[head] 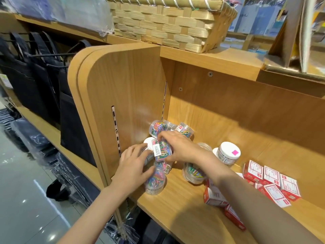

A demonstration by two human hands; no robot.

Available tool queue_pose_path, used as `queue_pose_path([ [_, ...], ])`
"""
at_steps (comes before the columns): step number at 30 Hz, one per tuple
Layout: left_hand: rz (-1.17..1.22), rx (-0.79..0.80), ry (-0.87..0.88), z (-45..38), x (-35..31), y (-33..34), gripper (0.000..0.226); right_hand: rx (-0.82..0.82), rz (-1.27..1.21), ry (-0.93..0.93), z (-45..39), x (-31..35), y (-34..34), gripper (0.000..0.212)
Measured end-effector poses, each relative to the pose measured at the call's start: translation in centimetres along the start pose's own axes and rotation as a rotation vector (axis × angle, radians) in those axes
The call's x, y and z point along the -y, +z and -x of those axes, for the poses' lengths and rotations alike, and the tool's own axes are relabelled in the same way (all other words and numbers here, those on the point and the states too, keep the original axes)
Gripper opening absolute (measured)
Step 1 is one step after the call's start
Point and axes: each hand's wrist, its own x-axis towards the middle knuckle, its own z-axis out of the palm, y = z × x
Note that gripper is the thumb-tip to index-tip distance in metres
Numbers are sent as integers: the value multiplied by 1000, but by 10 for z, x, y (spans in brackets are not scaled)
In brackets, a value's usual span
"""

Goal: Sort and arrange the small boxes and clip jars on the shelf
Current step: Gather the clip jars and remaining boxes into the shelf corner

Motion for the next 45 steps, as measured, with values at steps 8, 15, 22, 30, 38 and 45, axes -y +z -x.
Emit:
queue_pose_path([
  [8,75,-78,54,-18,-15,3,51,-258,-135,154,43,-36,-27,52],
  [15,354,-33,299,-35,-64,13,47,-382,-188,394,132,-64,-52,54],
  [22,333,71,396,-26,-75,47,54,-288,-322,717,175,-63,-39,45],
  [30,350,28,381,-21,-76,44,54,-192,169,834,138,-35,10,75],
  [38,263,-158,200,-14,-39,16,44,-310,125,600,113,-28,-28,29],
  [45,62,-184,53,-2,-8,0,43,-50,-26,147,34,-11,-25,35],
])
